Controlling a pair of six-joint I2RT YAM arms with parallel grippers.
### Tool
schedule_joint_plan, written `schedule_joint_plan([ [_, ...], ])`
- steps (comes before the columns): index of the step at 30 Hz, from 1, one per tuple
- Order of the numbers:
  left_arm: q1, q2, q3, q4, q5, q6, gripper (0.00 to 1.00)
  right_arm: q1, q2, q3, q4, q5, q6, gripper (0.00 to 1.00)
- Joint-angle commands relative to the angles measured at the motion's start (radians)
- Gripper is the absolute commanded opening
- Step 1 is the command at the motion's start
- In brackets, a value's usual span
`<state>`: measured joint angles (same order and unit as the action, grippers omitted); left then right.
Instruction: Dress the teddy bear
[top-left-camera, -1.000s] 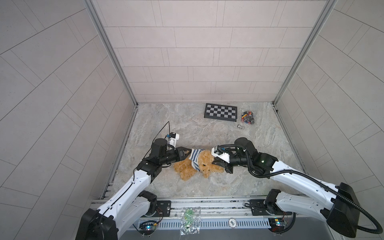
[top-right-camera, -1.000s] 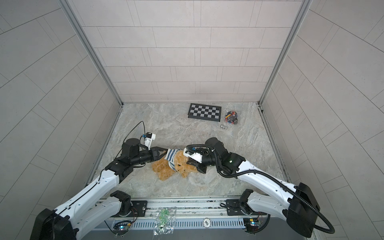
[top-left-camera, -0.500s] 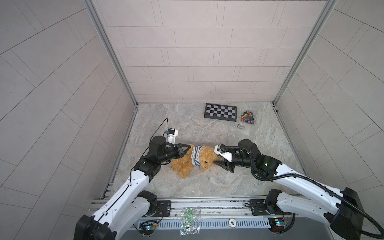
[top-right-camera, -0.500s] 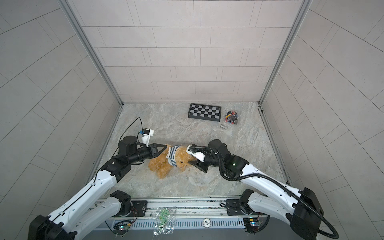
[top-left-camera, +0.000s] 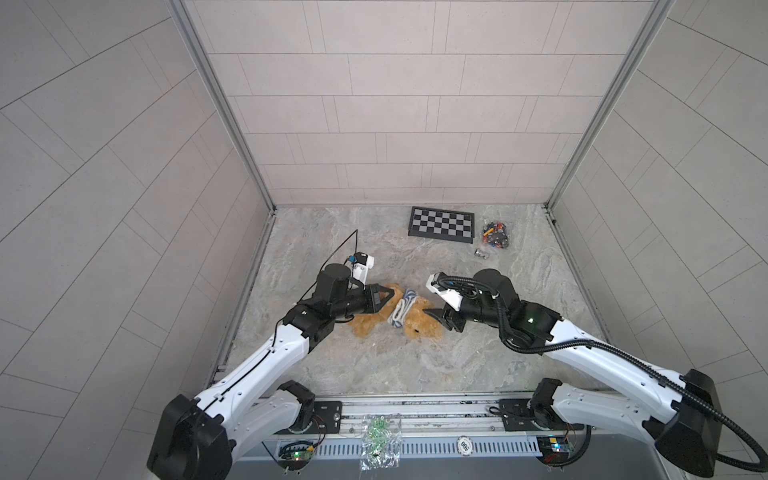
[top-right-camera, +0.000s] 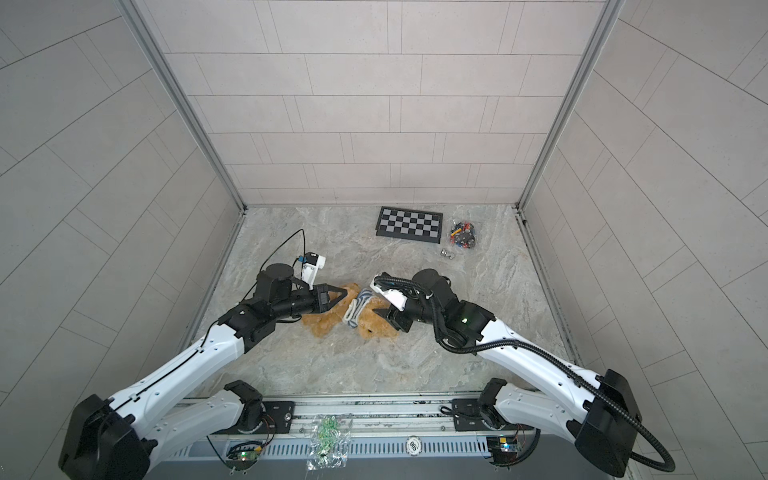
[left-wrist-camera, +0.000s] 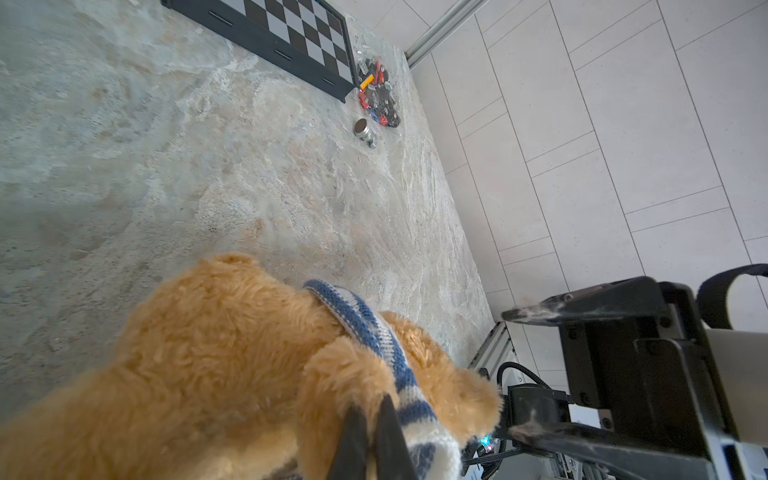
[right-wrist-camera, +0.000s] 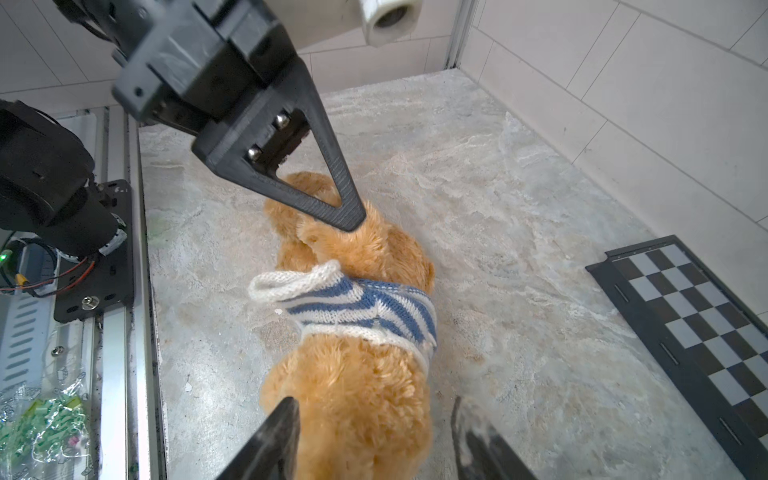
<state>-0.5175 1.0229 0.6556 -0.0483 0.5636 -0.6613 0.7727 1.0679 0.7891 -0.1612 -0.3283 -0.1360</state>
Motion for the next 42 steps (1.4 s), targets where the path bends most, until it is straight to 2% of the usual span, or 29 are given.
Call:
schedule_joint_plan([
  [1, -0.031, 0.006, 0.048, 0.060, -0.024, 0.006, 0.00, 0.014, 0.030, -0.015, 0.023, 0.011, 0.014, 0.62],
  [9, -0.055, 0.016, 0.039, 0.071, -0.024, -0.004, 0.00, 0.033, 0.126, -0.031, 0.056, 0.064, 0.047, 0.63],
  [12, -0.055, 0.007, 0.029, 0.066, -0.027, -0.004, 0.00, 0.033, 0.160, -0.038, 0.054, 0.081, 0.041, 0.60],
  [21, -0.049, -0.034, -0.001, -0.008, -0.072, 0.029, 0.00, 0.033, 0.175, -0.094, 0.060, 0.124, 0.020, 0.22],
  [24, -0.027, -0.051, -0.017, -0.039, -0.091, 0.048, 0.00, 0.031, 0.167, -0.108, 0.065, 0.133, 0.005, 0.07],
  [26, -0.004, -0.057, -0.025, -0.069, -0.104, 0.064, 0.00, 0.031, 0.157, -0.116, 0.072, 0.136, -0.003, 0.01],
  [28, 0.006, -0.060, -0.016, -0.113, -0.109, 0.105, 0.03, 0.031, 0.145, -0.122, 0.084, 0.123, -0.005, 0.00],
  [32, -0.045, -0.104, 0.054, -0.241, -0.162, 0.204, 0.25, 0.032, 0.137, -0.116, 0.103, 0.076, 0.005, 0.00],
  [35, -0.089, -0.139, 0.108, -0.350, -0.215, 0.243, 0.33, 0.033, 0.138, -0.107, 0.114, 0.062, 0.024, 0.00],
  [38, -0.113, -0.178, 0.124, -0.417, -0.251, 0.246, 0.32, 0.033, 0.137, -0.098, 0.121, 0.056, 0.031, 0.00],
  [42, -0.171, -0.208, 0.133, -0.411, -0.223, 0.202, 0.20, 0.032, 0.138, -0.080, 0.118, 0.048, 0.032, 0.00],
])
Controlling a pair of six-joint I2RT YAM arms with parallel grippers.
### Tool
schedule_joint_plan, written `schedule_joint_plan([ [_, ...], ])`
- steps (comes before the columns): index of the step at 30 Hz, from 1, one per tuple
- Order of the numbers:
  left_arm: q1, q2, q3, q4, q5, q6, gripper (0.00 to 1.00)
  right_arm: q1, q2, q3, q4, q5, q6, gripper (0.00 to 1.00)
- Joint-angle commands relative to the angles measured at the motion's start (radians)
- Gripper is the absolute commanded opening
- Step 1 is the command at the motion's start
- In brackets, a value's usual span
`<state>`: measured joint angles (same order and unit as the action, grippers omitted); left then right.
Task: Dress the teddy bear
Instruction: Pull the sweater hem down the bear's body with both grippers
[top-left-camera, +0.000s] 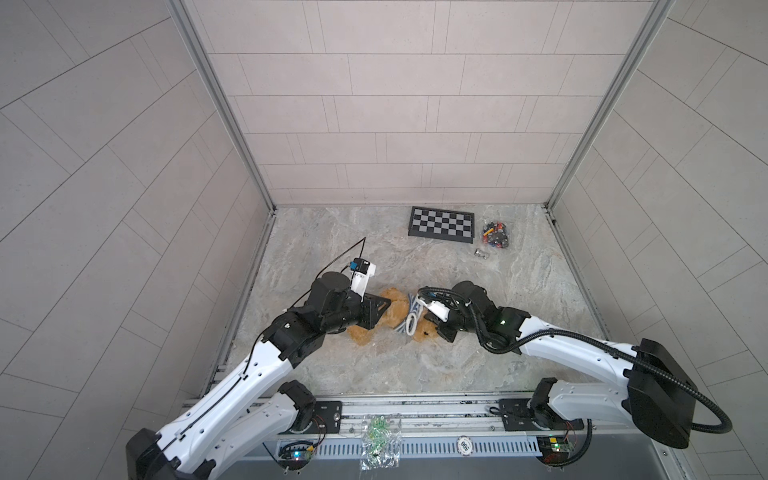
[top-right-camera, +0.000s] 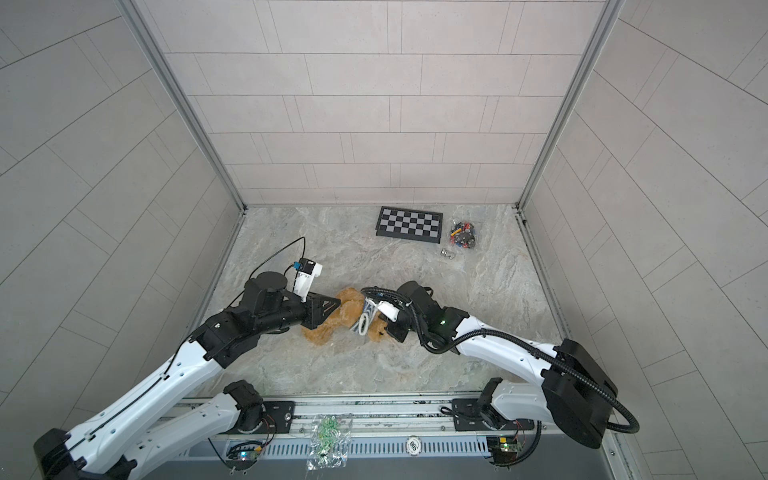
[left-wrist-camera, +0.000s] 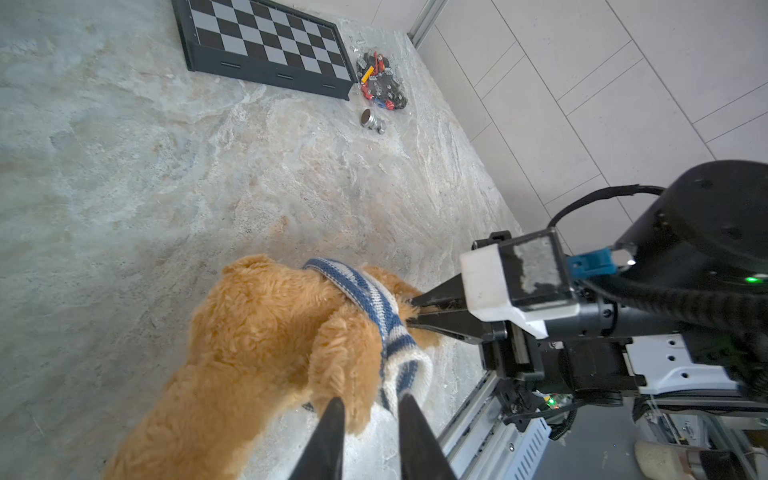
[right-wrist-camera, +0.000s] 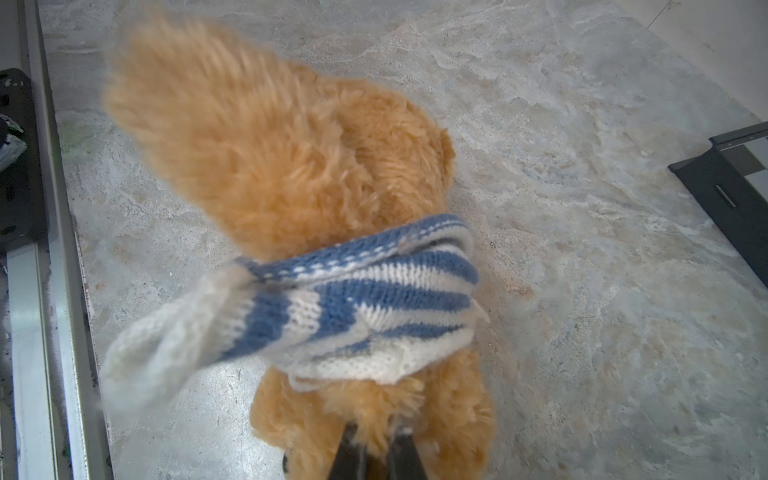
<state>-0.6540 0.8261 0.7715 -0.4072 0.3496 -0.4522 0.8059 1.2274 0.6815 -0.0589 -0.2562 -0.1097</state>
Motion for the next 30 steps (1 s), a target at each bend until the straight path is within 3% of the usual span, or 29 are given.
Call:
schedule_joint_plan([
  [1, -0.055, -0.007, 0.013, -0.033, 0.005, -0.021, 0.17, -0.001, -0.021, 0.031, 0.017, -0.027, 0.005, 0.00],
  [7, -0.112, 0.069, -0.006, 0.012, -0.007, -0.062, 0.00, 0.001, -0.022, 0.039, 0.035, -0.056, 0.021, 0.00],
  [16, -0.112, 0.153, -0.058, 0.070, -0.052, -0.054, 0.00, 0.002, -0.052, 0.030, 0.025, -0.057, 0.028, 0.00],
  [30, -0.151, 0.287, 0.031, 0.125, -0.086, -0.034, 0.00, 0.013, -0.074, 0.030, 0.040, -0.062, 0.033, 0.00],
])
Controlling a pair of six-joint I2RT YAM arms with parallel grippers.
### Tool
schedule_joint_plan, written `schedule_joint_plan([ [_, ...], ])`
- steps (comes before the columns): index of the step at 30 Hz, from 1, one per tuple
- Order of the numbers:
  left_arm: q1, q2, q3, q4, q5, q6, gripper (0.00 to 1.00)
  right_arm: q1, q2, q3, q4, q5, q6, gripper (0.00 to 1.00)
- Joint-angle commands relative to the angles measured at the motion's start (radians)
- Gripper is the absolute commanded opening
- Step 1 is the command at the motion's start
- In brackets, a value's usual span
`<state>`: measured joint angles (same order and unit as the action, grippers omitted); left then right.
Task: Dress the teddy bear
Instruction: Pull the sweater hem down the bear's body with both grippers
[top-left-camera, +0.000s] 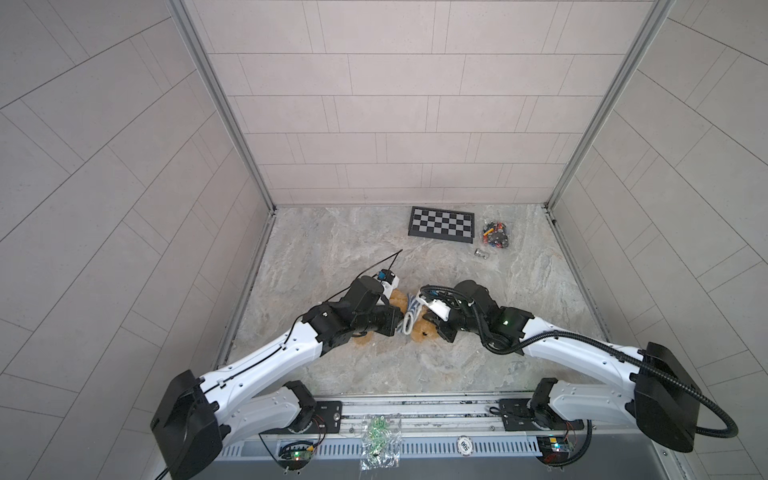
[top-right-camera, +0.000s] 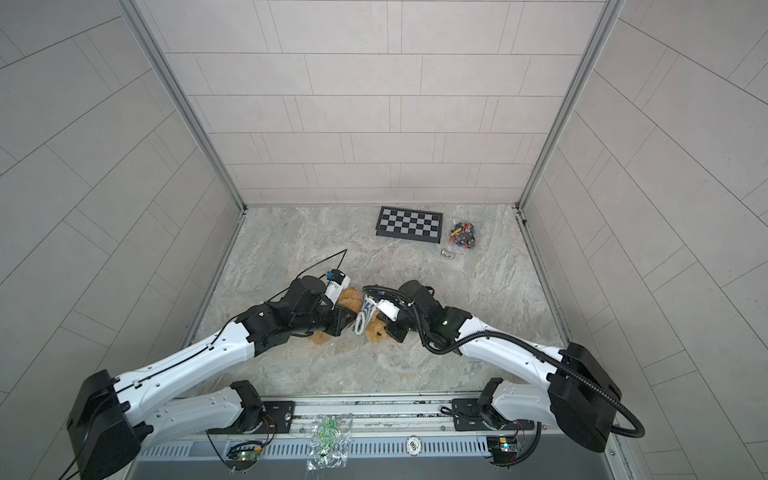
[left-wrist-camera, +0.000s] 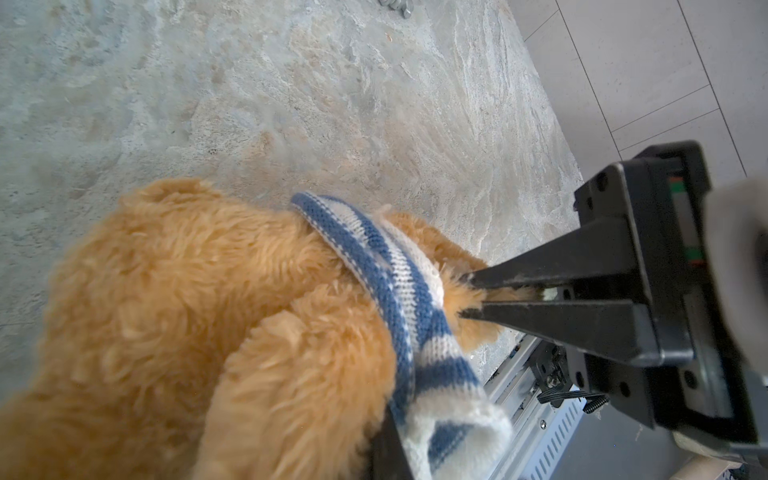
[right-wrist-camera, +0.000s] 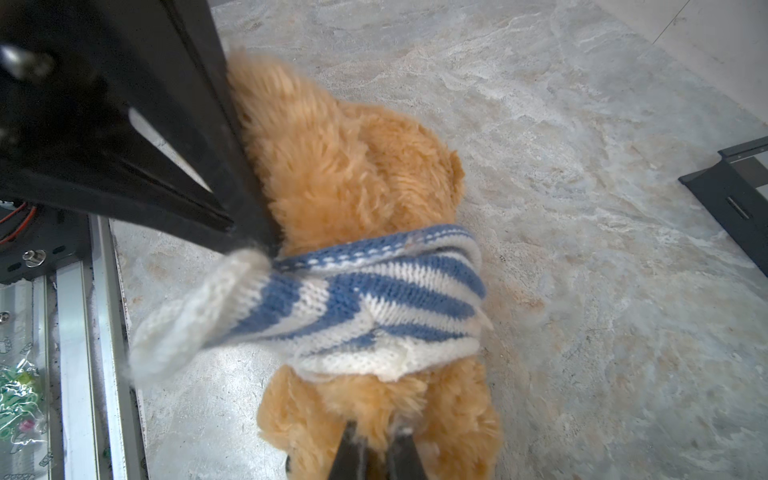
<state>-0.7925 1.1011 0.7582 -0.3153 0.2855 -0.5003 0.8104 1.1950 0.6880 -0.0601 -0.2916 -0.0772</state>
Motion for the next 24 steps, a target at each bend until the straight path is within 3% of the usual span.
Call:
schedule_joint_plan([
  [1, -0.018, 0.016, 0.051, 0.035, -0.023, 0.013, 0.00, 0.009, -0.044, 0.024, 0.039, -0.025, 0.001, 0.00],
  [7, -0.045, 0.029, 0.074, -0.006, -0.074, 0.025, 0.00, 0.008, -0.052, 0.015, 0.048, -0.023, 0.001, 0.00],
  [11, -0.051, 0.038, 0.078, -0.014, -0.098, 0.031, 0.18, 0.009, -0.052, 0.013, 0.052, -0.025, 0.001, 0.00],
  [24, -0.090, 0.066, 0.106, -0.047, -0.146, 0.055, 0.39, 0.009, -0.054, 0.010, 0.050, -0.025, -0.002, 0.00],
])
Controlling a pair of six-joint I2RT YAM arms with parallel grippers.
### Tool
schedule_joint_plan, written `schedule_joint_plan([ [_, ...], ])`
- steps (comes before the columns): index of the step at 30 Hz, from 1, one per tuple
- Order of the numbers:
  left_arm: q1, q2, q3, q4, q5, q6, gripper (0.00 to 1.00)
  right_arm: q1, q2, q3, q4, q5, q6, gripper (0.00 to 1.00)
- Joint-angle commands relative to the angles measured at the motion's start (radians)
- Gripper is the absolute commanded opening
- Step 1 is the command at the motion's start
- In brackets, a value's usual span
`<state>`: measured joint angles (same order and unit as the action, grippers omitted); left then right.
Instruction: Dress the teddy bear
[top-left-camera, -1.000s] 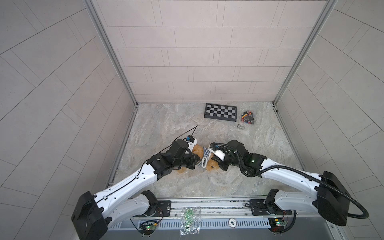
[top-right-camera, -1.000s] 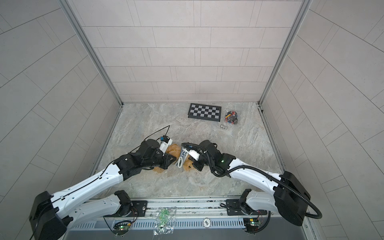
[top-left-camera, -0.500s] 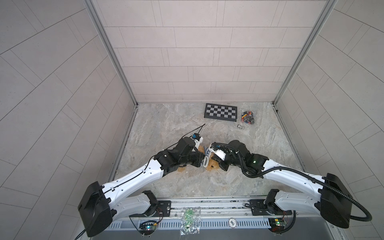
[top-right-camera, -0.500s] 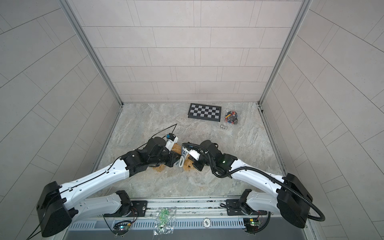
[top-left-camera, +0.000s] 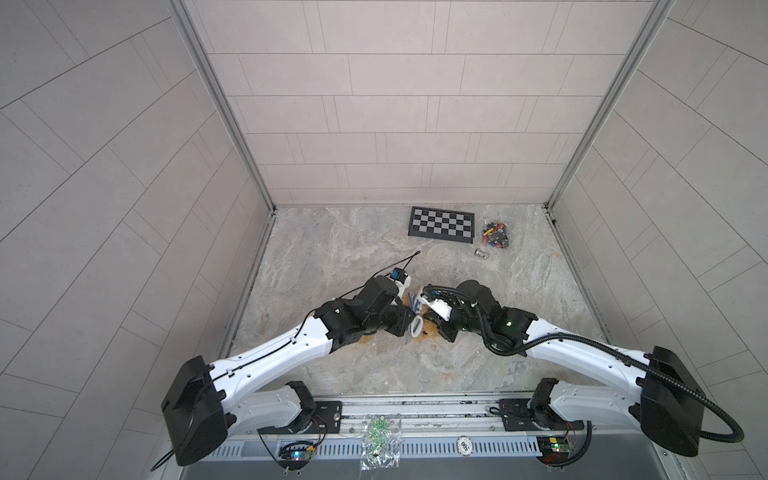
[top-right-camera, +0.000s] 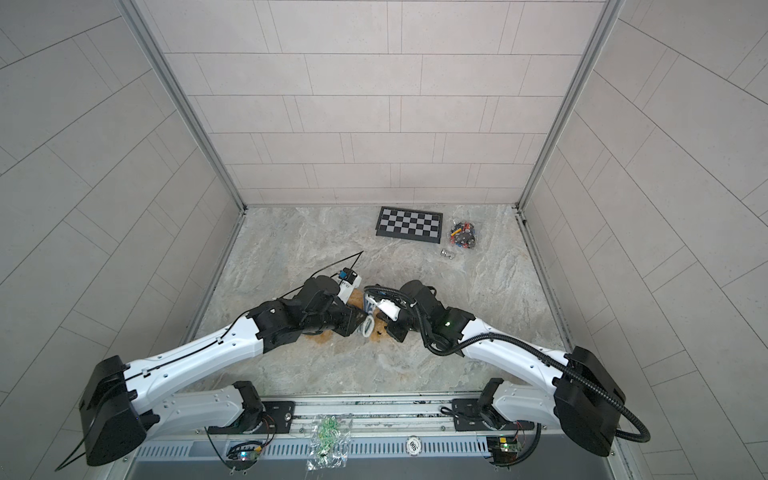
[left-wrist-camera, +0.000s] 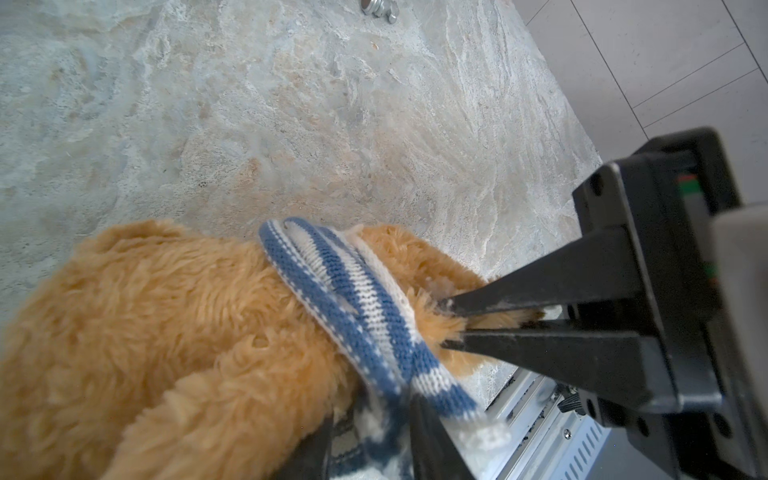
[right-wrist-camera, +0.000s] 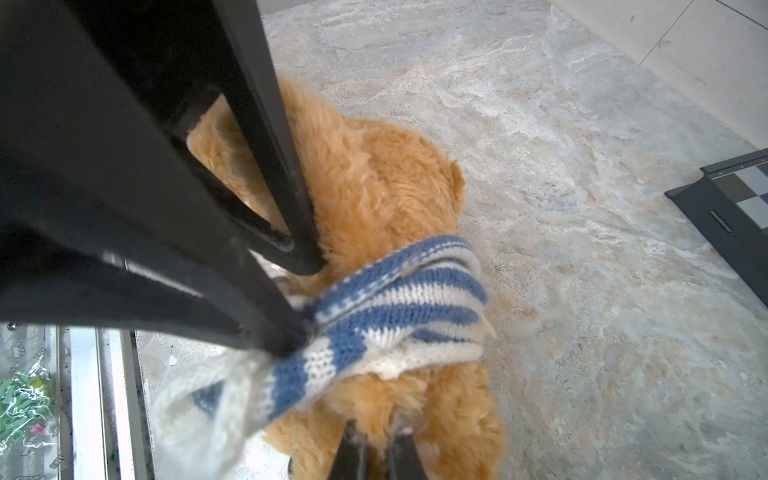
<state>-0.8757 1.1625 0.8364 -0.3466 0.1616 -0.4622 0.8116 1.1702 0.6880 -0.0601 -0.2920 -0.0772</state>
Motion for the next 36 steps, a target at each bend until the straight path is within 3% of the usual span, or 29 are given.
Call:
schedule_joint_plan([
  [1, -0.009, 0.003, 0.029, -0.015, -0.024, 0.017, 0.39, 0.008, -0.031, 0.010, 0.051, -0.025, -0.001, 0.00],
  [6, -0.009, 0.003, 0.017, -0.020, -0.043, 0.012, 0.32, 0.008, -0.039, 0.007, 0.065, -0.027, 0.004, 0.00],
  [17, -0.009, -0.014, 0.028, -0.045, -0.107, -0.002, 0.01, 0.007, -0.061, -0.005, 0.057, -0.021, -0.001, 0.00],
  [36, 0.239, -0.197, -0.071, -0.063, -0.071, -0.033, 0.00, 0.008, -0.127, -0.021, 0.000, -0.002, -0.075, 0.00],
])
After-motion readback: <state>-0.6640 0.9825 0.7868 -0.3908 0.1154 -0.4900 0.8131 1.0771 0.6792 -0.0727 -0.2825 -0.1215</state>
